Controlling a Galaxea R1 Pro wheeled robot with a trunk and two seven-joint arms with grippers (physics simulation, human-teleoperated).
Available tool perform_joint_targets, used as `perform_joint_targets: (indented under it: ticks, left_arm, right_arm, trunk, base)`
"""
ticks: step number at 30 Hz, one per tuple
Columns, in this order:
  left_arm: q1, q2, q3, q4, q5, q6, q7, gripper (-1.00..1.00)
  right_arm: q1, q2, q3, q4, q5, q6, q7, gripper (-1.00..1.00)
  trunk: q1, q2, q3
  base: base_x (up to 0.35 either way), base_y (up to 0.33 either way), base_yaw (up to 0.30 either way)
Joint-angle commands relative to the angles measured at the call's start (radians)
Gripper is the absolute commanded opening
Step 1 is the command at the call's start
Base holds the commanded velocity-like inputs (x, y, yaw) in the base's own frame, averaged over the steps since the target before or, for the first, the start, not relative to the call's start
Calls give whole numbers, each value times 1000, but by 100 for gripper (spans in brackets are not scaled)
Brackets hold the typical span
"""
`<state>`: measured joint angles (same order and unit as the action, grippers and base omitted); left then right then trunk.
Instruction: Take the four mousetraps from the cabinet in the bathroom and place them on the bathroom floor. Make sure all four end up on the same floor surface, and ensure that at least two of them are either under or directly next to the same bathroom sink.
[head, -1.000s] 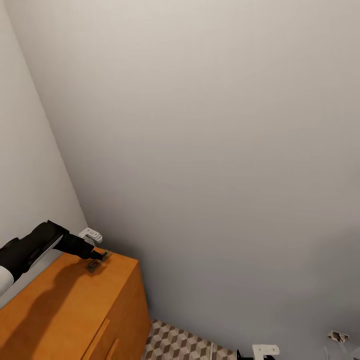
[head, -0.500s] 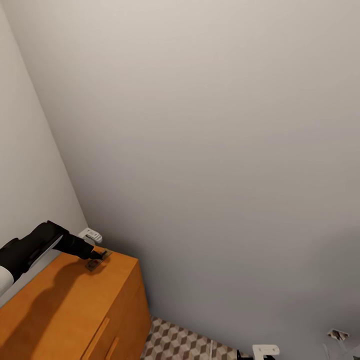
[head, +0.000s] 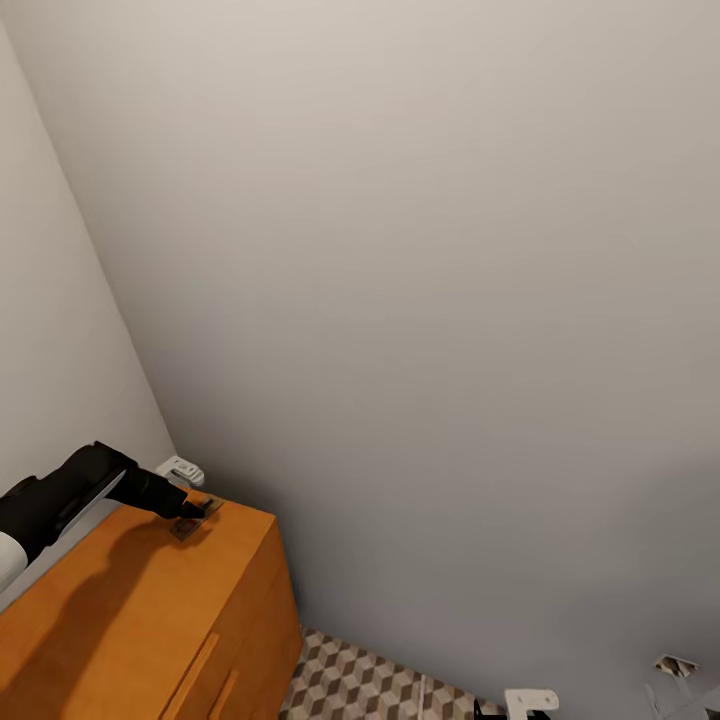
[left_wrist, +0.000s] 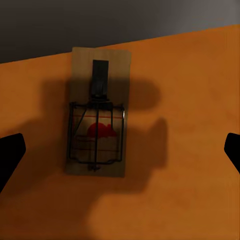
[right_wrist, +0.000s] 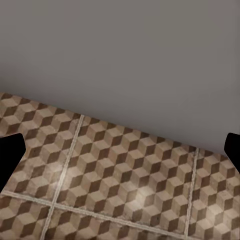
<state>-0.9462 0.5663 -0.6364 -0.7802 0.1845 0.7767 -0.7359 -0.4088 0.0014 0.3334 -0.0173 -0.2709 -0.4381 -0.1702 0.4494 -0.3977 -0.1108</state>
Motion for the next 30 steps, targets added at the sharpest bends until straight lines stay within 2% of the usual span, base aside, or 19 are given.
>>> perform_joint_targets:
  ticks: [1, 30]
  left_arm:
    - [-2, 1, -5, -1, 10, 7, 4, 100]
    - [-2, 1, -5, 5, 10, 7, 4, 100]
  right_arm:
    - [-1, 0, 9, 0, -8, -2, -3, 100]
    - [-1, 0, 9, 0, -7, -3, -4, 100]
  trunk:
    - [1, -2, -3]
    - [1, -2, -26]
  base:
    - [0, 0, 0]
    - [0, 0, 0]
